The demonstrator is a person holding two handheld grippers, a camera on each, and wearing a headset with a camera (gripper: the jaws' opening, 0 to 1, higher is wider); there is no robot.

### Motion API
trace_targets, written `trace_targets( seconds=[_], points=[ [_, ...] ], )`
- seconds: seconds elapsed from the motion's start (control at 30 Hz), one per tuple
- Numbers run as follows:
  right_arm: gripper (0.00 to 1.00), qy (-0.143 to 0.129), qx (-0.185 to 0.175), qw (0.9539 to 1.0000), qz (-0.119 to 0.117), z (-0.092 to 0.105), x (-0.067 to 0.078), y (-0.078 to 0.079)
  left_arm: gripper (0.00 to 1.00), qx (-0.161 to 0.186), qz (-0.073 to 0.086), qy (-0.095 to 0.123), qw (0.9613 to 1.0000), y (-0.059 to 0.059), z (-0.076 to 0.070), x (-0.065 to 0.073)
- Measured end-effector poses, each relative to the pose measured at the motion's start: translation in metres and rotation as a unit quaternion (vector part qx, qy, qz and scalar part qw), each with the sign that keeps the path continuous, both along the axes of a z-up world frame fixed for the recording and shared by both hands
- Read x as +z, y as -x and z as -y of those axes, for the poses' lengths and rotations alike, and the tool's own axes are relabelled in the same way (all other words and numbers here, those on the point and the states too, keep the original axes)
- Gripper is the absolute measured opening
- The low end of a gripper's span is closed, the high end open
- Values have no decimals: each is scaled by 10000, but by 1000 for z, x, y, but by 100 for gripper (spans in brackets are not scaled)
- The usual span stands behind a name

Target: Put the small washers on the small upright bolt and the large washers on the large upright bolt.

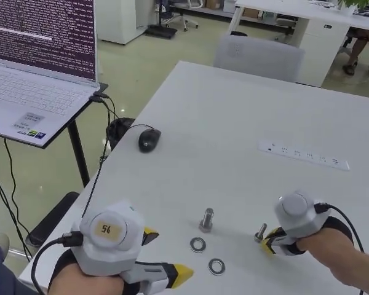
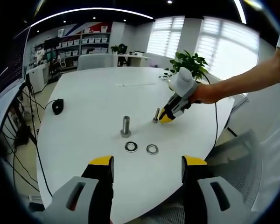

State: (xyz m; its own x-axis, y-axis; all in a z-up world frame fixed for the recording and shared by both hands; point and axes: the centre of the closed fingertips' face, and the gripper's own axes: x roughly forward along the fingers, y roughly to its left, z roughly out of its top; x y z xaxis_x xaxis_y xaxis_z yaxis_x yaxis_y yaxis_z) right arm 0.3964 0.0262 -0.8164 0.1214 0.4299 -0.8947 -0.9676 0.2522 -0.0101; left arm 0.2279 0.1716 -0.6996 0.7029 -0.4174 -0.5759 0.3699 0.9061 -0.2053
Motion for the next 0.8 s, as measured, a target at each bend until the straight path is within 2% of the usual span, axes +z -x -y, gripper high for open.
trace_targets(
  seconds=[0.2,0.27,0.33,0.4,0.43,0.47,0.5,0.57,0.77,0.8],
  points=[
    [13,-108,312,9992,-208,-3,-4,24,58,17,-4,22,10000,2,1,-2],
    [14,-208,704,9971,-210,-13,-2,39,58,13,-5,22,10000,3,2,-2],
    [15,-226,1130,9932,-185,-23,-4,53,58,18,-5,39,10000,4,3,-2],
    [17,-246,1563,9868,-332,-33,-7,73,58,23,-1,43,10000,4,3,-3],
    [20,-200,1738,9842,-288,-39,-9,79,58,21,-1,52,10000,4,4,-2],
    [22,-300,1847,9822,-153,-46,-7,80,58,20,3,50,10000,5,4,-2],
    [24,-292,1933,9805,-185,-48,-7,82,58,18,9,42,10000,5,3,-2],
    [28,-293,1881,9813,-273,-58,-7,87,58,36,20,45,10000,6,2,-1],
    [30,-243,2328,9720,-232,-77,-8,100,58,129,44,45,9999,10,-5,1],
    [30,-188,2476,9686,-160,-78,-9,101,58,140,42,41,9999,11,-5,1]
  ],
)
